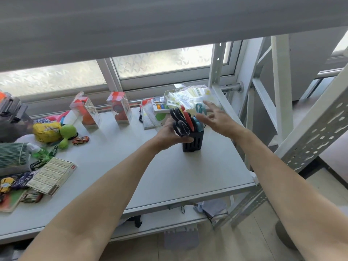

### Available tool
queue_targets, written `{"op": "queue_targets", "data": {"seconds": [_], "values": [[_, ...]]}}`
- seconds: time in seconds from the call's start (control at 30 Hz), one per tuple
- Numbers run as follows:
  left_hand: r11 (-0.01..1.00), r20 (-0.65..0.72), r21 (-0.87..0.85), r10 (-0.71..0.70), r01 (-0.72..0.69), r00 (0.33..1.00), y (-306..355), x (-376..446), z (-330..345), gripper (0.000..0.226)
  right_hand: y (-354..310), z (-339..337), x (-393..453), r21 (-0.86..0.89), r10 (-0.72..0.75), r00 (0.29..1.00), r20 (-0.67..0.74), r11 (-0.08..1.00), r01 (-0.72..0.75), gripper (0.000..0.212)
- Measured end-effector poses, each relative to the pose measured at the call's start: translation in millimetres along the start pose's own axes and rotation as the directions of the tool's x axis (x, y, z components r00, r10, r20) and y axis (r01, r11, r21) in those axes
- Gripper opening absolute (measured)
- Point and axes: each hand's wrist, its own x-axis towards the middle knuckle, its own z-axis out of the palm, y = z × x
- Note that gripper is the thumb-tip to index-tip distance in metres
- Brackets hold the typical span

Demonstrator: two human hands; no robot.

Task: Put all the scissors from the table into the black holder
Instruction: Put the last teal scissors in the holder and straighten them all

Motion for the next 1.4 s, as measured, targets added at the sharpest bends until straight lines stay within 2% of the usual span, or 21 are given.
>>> {"op": "queue_targets", "data": {"seconds": [0.1,0.17,0.27,0.4,0.53,0.6,0.67,0.73,0.87,1.1,1.2,1.3,1.4], "values": [[0.996,0.063,0.071,0.043,-0.048,0.997,5,1,-8,0.080,-3,-11,-3,-0.064,-0.022,0.974,0.226,0.997,0.038,0.112],[0.992,0.078,0.104,0.056,-0.064,0.995,6,3,-12,0.095,-6,-13,0,-0.071,-0.024,0.959,0.284,0.996,0.045,0.117],[0.992,0.066,0.112,0.054,-0.061,0.996,6,2,-14,0.100,-8,-7,6,-0.116,-0.002,0.969,0.248,0.993,0.032,0.110],[0.996,-0.020,-0.024,0.090,-0.091,0.996,10,1,-15,0.093,-3,12,6,-0.212,-0.033,0.994,0.100,0.976,0.054,0.088],[0.994,-0.043,-0.013,0.105,-0.106,0.994,13,3,-14,0.101,-4,26,1,-0.139,-0.105,0.994,0.000,0.985,0.104,0.082],[0.994,-0.044,-0.026,0.104,-0.105,0.994,11,5,-13,0.102,-6,26,1,-0.140,-0.092,0.995,0.037,0.986,0.096,0.090],[0.993,-0.058,-0.016,0.117,-0.118,0.991,9,7,-12,0.099,-8,20,3,-0.175,-0.028,0.990,0.141,0.983,0.053,0.103],[0.992,-0.061,-0.033,0.120,-0.122,0.991,7,10,-11,0.100,-12,9,6,-0.259,0.011,0.979,0.204,0.965,0.042,0.104],[0.995,-0.033,-0.011,0.101,-0.102,0.994,2,11,-9,0.101,-19,2,6,-0.388,-0.043,0.990,0.133,0.917,0.092,0.086],[0.989,0.080,0.130,0.062,-0.072,0.995,4,15,-12,0.084,-20,9,4,-0.309,-0.107,0.993,-0.054,0.947,0.085,0.061],[0.985,0.124,0.162,0.042,-0.062,0.991,0,18,-14,0.082,-20,10,6,-0.319,-0.077,0.997,0.007,0.945,0.076,0.064],[0.965,0.166,0.257,0.013,-0.056,0.986,0,22,-24,0.081,-19,8,6,-0.309,-0.040,0.994,0.101,0.949,0.069,0.079],[0.972,0.267,0.232,-0.022,-0.042,0.963,5,24,-27,0.065,-16,6,6,-0.271,-0.071,0.994,0.080,0.958,0.091,0.074]]}}
